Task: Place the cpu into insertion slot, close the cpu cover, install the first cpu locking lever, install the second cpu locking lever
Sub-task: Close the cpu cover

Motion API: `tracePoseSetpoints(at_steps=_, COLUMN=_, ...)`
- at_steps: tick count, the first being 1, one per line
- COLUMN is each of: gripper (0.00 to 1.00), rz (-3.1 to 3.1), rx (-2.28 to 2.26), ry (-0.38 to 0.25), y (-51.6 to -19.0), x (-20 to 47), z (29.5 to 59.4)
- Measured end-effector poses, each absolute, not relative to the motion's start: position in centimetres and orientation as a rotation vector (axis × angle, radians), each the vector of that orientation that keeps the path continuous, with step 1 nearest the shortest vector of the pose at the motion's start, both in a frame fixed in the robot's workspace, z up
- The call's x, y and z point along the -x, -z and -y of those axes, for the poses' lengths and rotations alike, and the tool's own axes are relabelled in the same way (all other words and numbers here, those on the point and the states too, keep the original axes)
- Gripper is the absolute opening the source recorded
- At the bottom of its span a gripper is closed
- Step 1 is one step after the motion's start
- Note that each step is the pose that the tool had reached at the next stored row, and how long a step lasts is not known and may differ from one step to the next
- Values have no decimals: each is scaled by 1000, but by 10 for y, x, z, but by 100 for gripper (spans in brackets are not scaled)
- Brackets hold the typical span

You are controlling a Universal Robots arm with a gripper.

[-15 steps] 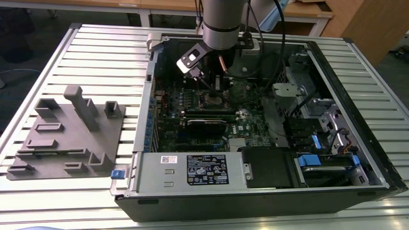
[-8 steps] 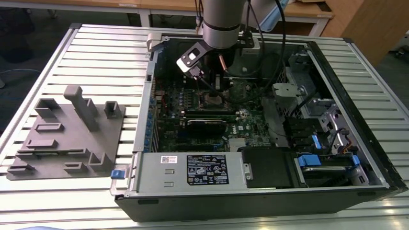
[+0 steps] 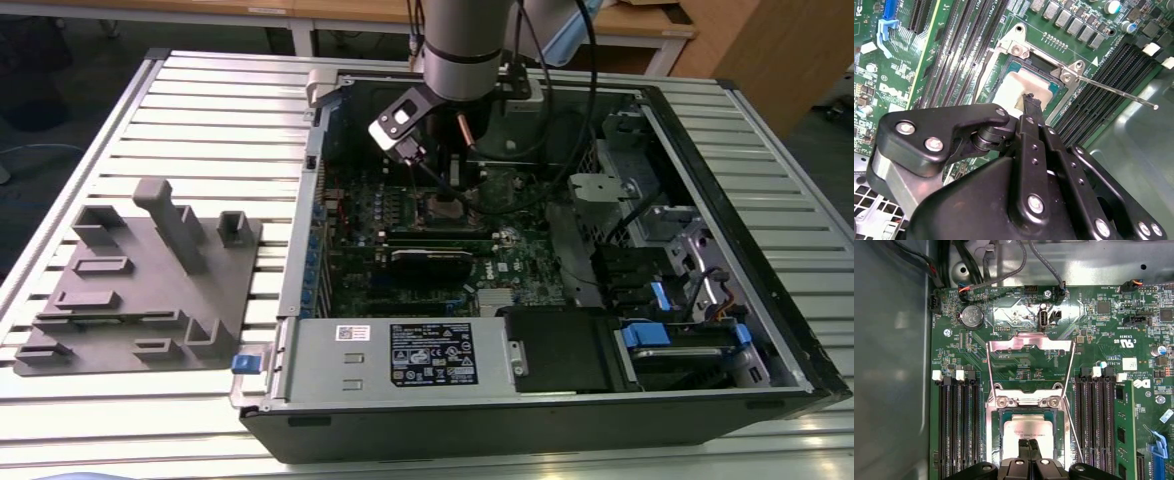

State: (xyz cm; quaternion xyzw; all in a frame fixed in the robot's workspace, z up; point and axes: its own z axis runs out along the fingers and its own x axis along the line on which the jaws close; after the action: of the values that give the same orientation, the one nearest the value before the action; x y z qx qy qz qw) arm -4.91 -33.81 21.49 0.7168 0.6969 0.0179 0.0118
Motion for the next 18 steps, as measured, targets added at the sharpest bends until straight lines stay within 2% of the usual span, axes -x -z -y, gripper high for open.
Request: tracePoseSetpoints(at_steps=18, gripper=11, rz=-2174, rx=-2236, ry=-58, y=-234, x=49, z=338)
